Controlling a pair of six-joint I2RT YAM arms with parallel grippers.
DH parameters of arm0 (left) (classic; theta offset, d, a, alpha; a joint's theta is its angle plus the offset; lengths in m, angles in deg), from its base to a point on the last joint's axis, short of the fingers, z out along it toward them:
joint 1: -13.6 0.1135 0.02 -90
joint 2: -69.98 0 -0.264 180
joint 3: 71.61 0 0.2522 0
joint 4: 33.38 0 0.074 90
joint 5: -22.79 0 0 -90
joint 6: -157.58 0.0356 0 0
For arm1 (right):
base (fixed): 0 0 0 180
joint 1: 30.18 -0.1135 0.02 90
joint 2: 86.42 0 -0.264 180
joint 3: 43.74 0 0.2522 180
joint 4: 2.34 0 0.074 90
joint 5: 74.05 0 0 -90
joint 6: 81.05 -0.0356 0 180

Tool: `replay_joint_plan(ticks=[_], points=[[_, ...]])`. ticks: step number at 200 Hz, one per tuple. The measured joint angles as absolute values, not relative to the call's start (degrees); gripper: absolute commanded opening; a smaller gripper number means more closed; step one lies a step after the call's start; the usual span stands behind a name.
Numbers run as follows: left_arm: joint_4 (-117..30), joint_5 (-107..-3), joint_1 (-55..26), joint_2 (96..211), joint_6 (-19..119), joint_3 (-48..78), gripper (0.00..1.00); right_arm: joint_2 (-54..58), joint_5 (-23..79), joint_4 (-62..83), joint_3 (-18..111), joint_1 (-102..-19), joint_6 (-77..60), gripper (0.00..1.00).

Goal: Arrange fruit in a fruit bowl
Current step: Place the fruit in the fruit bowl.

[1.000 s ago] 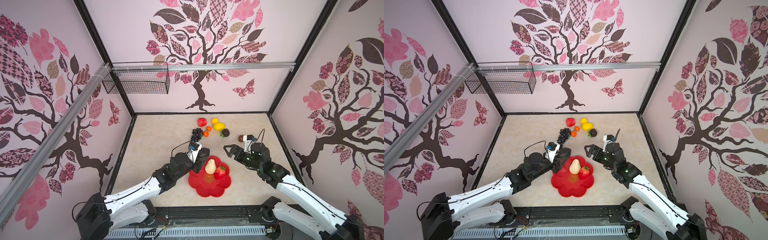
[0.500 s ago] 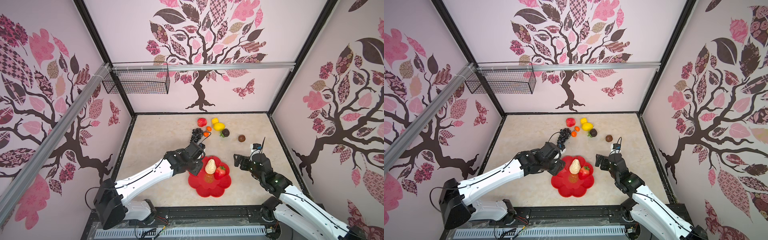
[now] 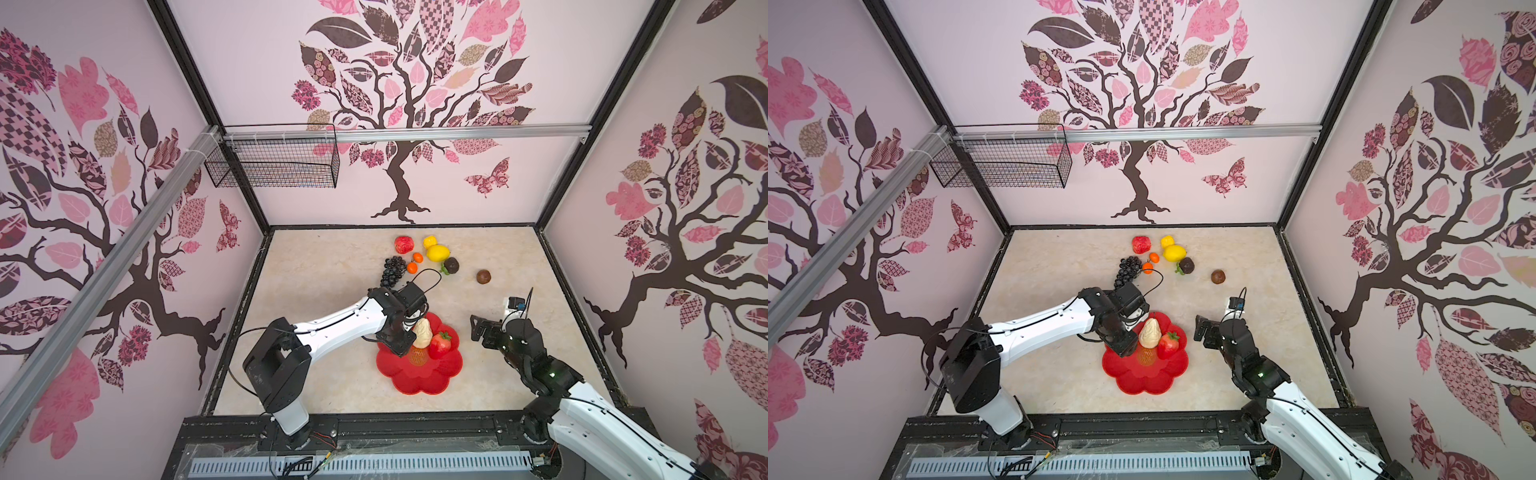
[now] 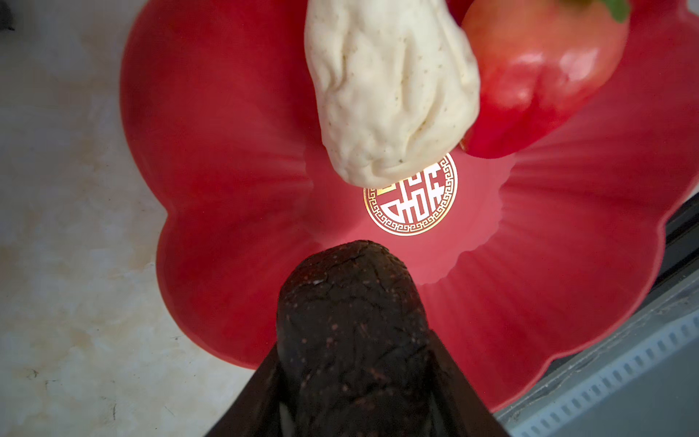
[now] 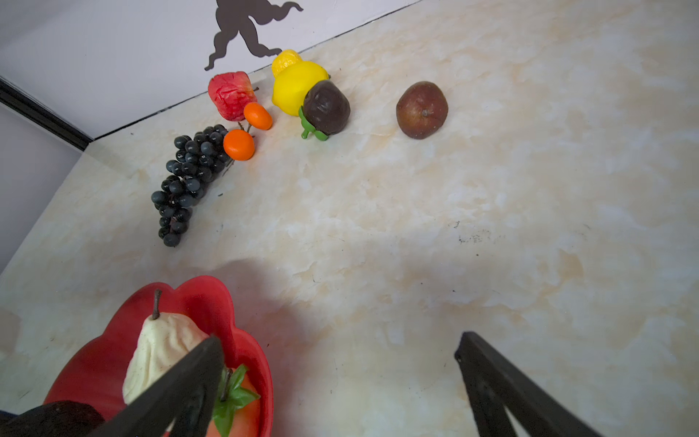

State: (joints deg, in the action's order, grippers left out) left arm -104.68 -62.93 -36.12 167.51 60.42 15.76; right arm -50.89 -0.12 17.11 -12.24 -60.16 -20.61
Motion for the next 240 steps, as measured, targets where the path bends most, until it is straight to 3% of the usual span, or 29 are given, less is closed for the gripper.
replay_joint_plan(ticks=[163, 240], points=[[-106.16, -58.83, -31.31, 176.02, 59.46, 20.94, 0.53, -48.14, -1.00, 14.58, -14.32, -60.16, -20.61, 1.00], [-106.10, -58.56, -30.76, 177.90, 56.77, 22.86, 0.64, -47.83, -1.08, 13.77, -14.58, -60.16, -20.61, 1.00]])
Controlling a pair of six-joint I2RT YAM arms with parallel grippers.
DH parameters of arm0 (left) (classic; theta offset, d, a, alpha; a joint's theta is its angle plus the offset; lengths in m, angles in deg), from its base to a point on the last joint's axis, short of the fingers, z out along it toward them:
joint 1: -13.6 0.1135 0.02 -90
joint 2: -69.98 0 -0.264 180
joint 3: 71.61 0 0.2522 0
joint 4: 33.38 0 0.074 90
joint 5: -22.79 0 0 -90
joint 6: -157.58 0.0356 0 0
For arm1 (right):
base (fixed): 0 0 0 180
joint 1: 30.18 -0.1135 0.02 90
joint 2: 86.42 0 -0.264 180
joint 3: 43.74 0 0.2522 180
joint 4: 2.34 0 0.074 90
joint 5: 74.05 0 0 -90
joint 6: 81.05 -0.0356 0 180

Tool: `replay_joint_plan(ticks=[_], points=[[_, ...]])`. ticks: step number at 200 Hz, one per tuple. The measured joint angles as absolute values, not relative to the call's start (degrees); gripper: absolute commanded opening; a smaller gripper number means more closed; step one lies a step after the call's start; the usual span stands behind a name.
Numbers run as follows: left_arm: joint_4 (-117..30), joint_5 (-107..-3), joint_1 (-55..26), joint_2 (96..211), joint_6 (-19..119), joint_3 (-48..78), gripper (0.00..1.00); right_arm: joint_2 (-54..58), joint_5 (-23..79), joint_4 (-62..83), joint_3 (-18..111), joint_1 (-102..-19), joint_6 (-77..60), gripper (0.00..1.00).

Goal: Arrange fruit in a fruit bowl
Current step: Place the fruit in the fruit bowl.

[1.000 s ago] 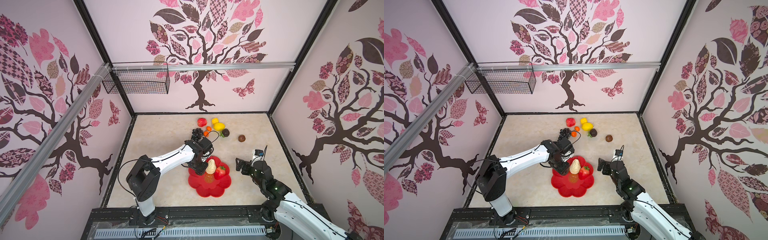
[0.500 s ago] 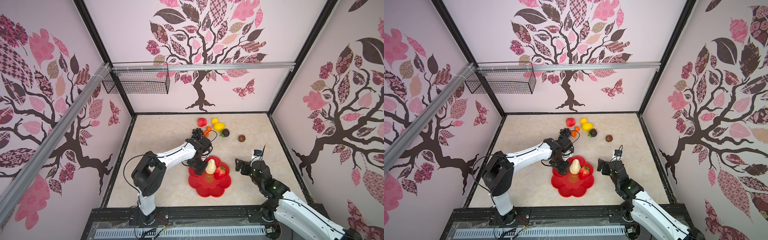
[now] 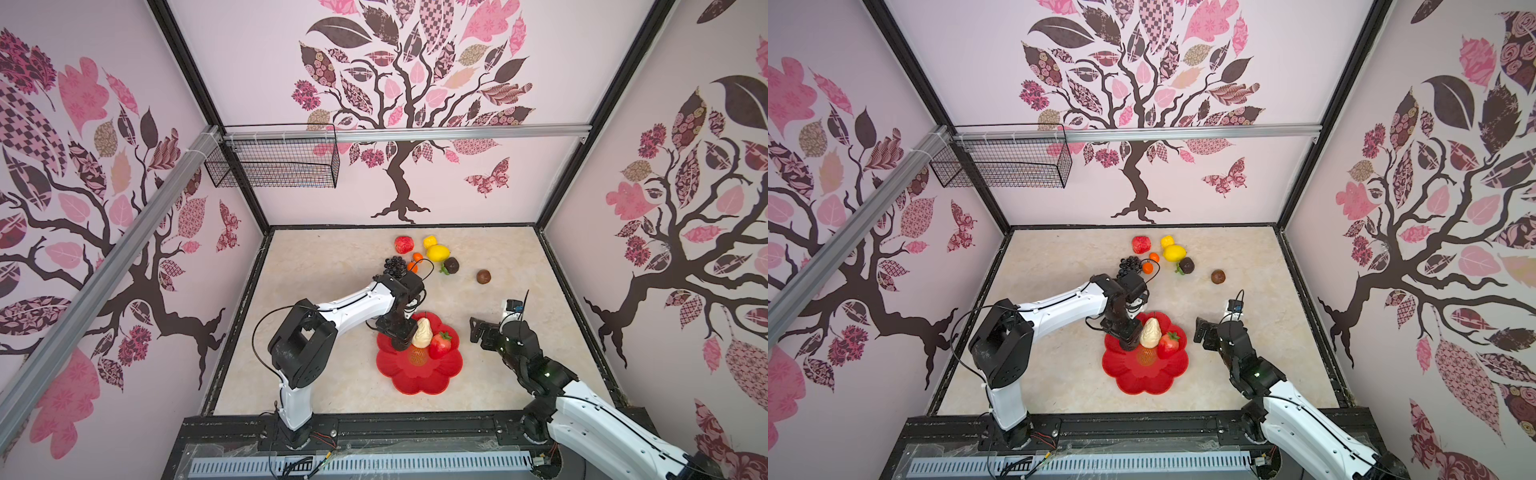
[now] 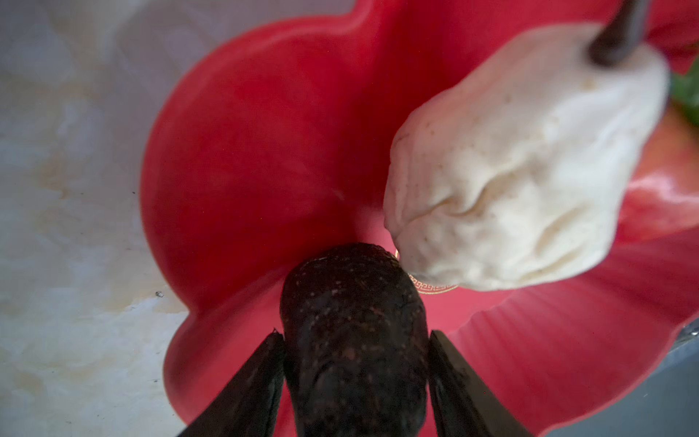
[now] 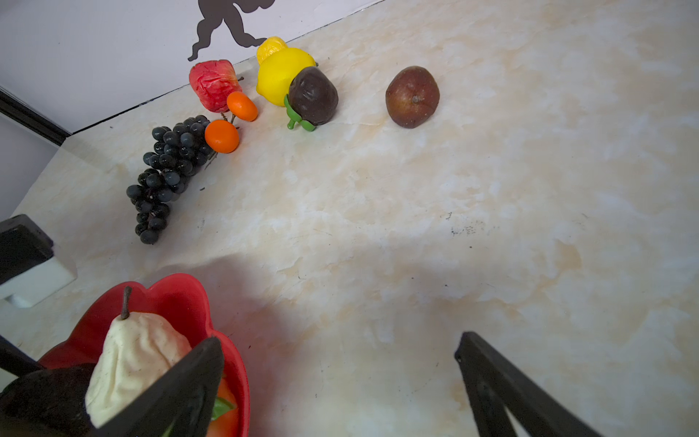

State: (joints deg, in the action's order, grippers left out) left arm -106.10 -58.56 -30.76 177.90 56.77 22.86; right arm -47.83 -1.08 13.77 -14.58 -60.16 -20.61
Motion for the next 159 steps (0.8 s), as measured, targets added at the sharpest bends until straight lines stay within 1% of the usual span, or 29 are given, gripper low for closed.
replay_joint_plan(ticks=[26, 67, 85, 111, 159], points=[[-106.06, -58.91, -30.57, 178.57, 55.92, 23.17, 0.63, -47.63, -1.19, 13.72, -14.58, -60.16, -20.61, 1.00], [-106.12, -59.59, -30.57, 178.55, 55.20, 23.47, 0.58, -47.33, -1.19, 13.55, -14.58, -60.16, -20.61, 1.00], [-106.10, -59.63, -30.57, 178.46, 55.06, 23.47, 0.58, -47.06, -1.19, 13.31, -14.58, -60.16, -20.61, 1.00], [-106.16, -60.11, -30.57, 178.11, 54.76, 23.47, 0.64, -46.89, -1.19, 13.24, -14.58, -60.16, -20.61, 1.00], [-105.68, -60.73, -30.76, 175.97, 53.64, 23.25, 0.67, -46.23, -1.17, 12.59, -14.58, -60.16, -20.61, 1.00]])
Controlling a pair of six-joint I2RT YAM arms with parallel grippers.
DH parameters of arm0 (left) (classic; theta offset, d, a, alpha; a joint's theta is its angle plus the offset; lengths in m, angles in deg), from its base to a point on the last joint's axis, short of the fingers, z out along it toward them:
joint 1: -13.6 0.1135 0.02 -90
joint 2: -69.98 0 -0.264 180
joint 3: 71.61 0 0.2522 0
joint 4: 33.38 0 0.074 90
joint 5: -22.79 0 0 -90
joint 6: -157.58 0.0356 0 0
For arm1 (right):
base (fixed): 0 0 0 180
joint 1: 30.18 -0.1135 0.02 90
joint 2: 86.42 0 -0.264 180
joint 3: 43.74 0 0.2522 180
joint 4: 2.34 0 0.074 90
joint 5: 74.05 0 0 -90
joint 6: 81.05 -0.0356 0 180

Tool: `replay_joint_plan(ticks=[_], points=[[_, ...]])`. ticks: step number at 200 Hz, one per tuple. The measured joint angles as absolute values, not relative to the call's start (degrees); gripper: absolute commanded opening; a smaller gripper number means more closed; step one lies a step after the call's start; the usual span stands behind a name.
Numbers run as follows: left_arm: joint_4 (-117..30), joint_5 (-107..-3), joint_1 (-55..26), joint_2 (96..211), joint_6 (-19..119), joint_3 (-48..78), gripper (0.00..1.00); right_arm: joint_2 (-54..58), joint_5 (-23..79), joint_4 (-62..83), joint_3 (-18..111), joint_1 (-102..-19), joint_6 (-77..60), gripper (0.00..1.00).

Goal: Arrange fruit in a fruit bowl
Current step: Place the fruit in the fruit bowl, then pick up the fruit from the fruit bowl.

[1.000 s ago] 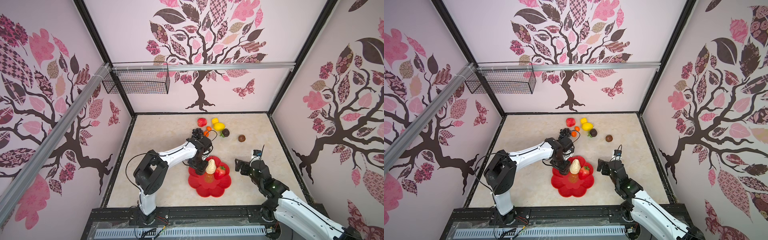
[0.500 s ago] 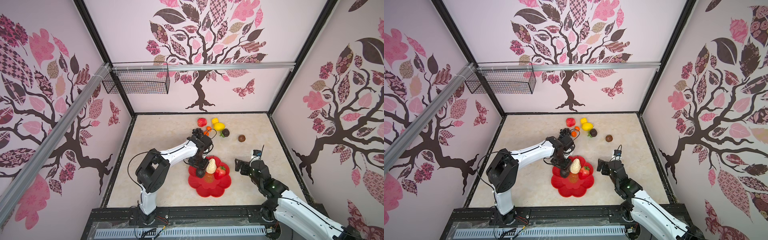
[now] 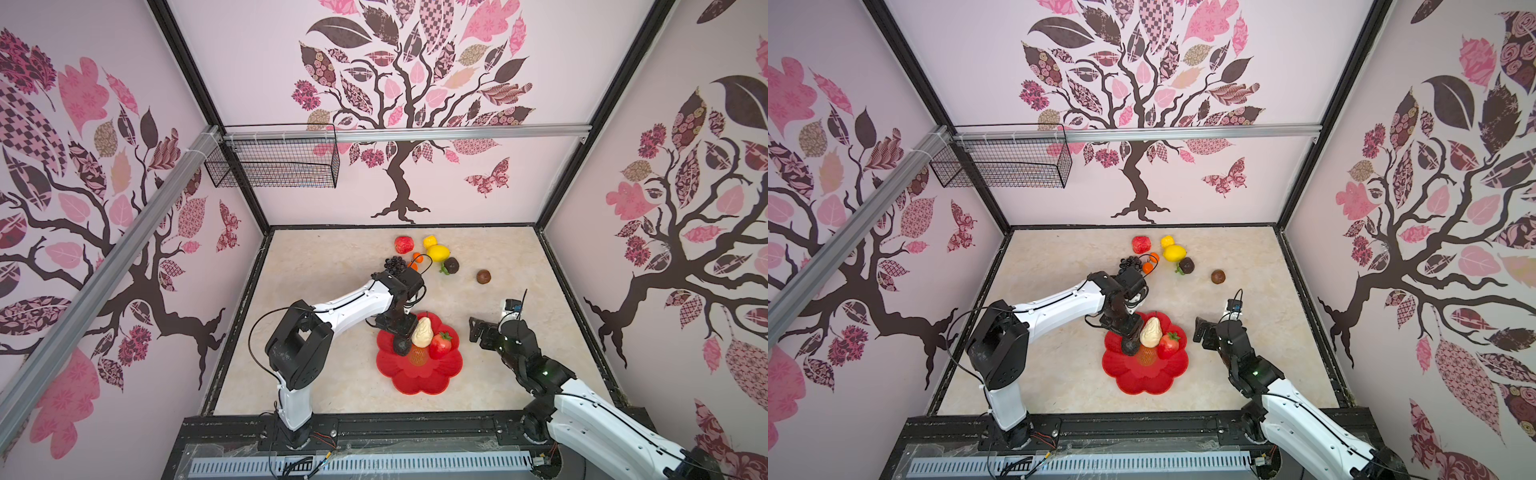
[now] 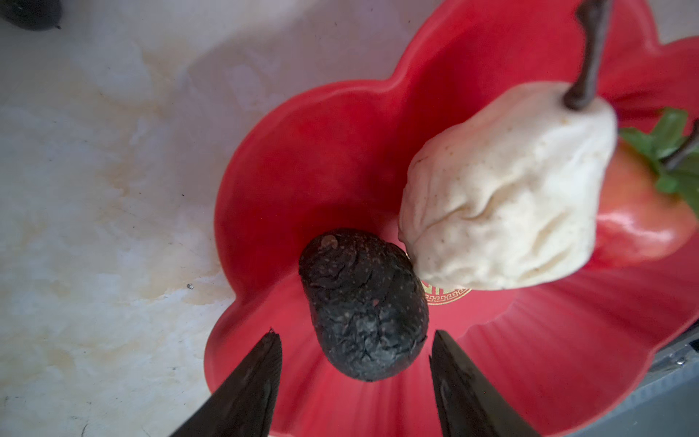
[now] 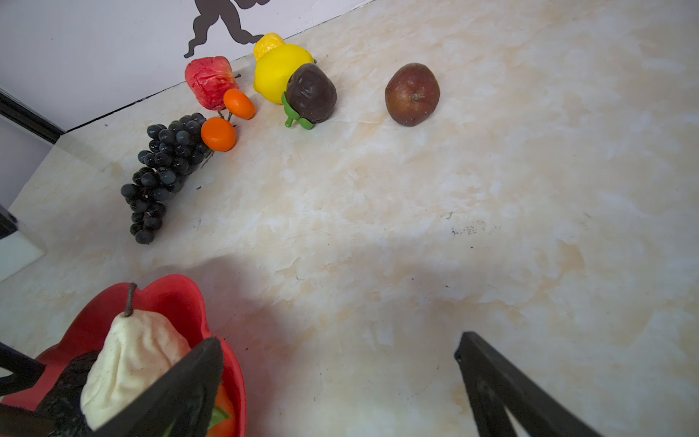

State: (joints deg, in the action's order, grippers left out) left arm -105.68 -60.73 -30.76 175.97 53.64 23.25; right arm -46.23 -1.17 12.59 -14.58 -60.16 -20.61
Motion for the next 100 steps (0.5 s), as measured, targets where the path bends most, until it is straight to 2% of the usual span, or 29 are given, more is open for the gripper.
replay_joint_plan(ticks=[37, 73, 100], points=[[-104.81, -60.25, -31.31, 175.93, 52.70, 22.05, 0.67, -45.64, -1.17, 12.43, -14.58, -60.16, -20.61, 1.00], [-103.85, -59.52, -31.62, 176.21, 52.11, 21.83, 0.63, -45.58, -1.17, 12.43, -14.58, -60.16, -20.61, 1.00], [-102.97, -59.17, -31.77, 176.80, 51.50, 21.16, 0.64, -45.58, -1.17, 12.43, -14.58, -60.16, -20.61, 1.00]])
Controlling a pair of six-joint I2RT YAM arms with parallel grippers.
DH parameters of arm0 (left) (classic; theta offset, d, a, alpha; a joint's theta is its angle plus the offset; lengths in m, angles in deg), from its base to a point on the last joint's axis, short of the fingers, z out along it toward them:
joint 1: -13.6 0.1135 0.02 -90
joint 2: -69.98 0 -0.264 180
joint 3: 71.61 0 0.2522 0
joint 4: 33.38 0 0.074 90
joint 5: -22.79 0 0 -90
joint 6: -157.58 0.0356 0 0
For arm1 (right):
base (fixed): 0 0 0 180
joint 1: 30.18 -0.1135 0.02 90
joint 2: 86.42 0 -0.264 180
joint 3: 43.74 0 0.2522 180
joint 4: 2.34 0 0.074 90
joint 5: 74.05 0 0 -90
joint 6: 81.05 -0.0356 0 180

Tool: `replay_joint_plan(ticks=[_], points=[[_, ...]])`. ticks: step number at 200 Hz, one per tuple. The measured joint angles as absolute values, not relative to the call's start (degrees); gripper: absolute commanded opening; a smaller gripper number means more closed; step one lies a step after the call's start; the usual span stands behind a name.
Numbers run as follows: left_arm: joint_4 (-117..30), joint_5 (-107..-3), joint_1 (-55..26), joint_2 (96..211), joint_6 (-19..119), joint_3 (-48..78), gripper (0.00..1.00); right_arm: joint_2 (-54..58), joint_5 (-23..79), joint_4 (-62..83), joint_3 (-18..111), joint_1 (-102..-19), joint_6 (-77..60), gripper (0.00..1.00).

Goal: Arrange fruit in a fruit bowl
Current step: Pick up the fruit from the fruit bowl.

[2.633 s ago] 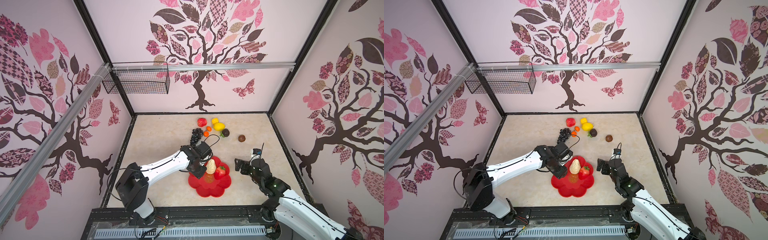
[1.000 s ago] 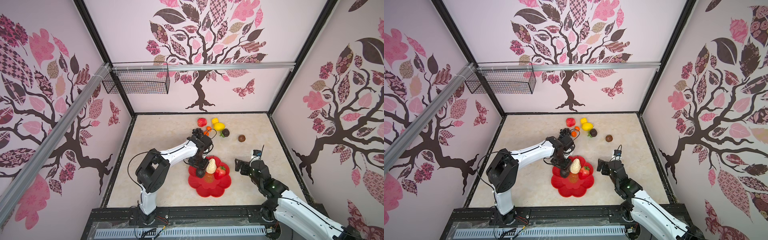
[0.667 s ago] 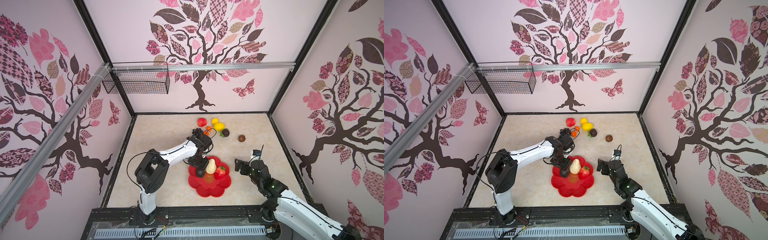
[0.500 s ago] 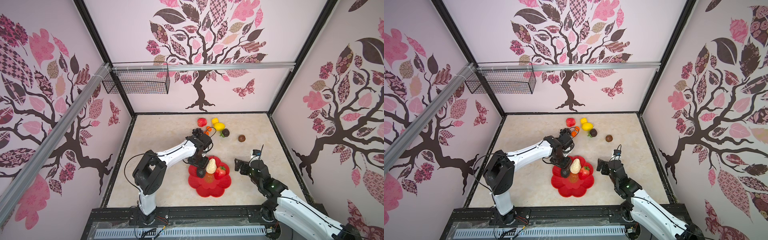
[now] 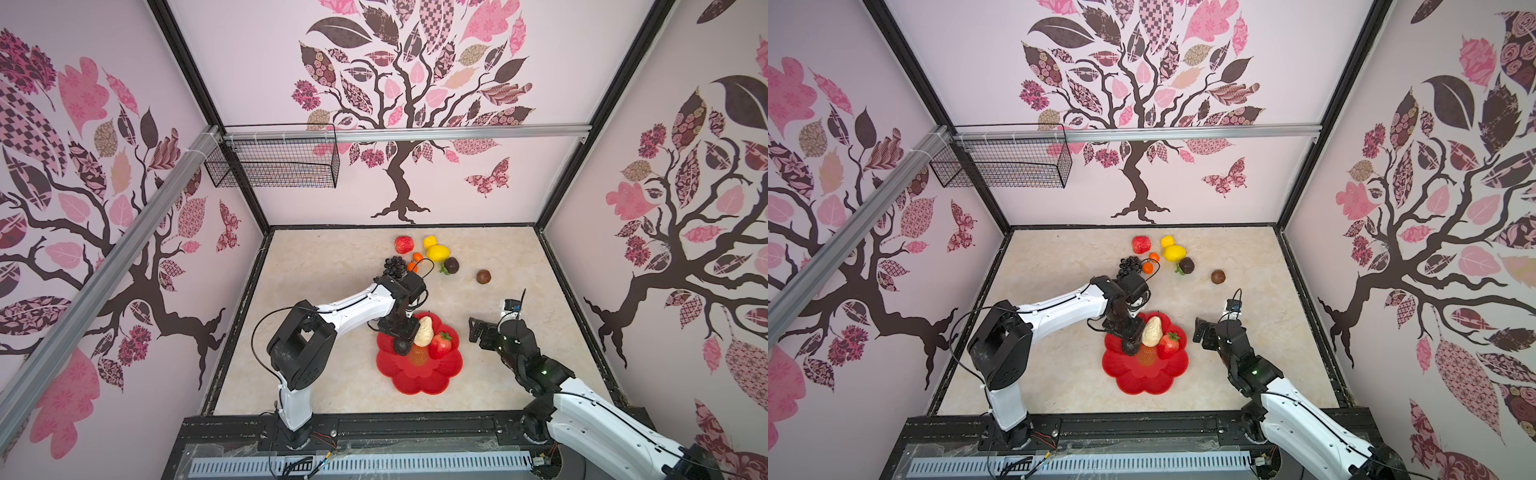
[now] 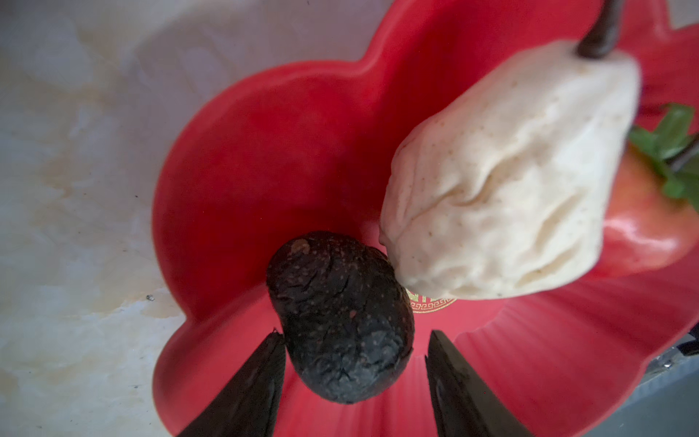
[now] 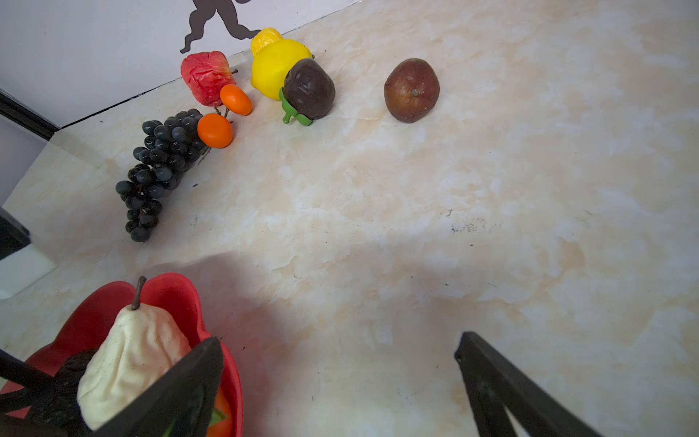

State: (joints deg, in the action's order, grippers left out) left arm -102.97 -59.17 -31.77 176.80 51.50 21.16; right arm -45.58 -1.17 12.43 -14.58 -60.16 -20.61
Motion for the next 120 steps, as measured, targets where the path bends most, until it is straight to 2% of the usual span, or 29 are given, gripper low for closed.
replay_joint_plan(ticks=[79, 120], points=[[-101.99, -58.98, -31.77, 177.63, 50.69, 20.24, 0.60, -45.47, -1.17, 12.39, -14.58, -60.16, -20.61, 1.00], [-101.29, -58.96, -31.79, 177.61, 49.93, 19.91, 0.52, -45.47, -1.17, 12.39, -14.58, -60.16, -20.61, 1.00]])
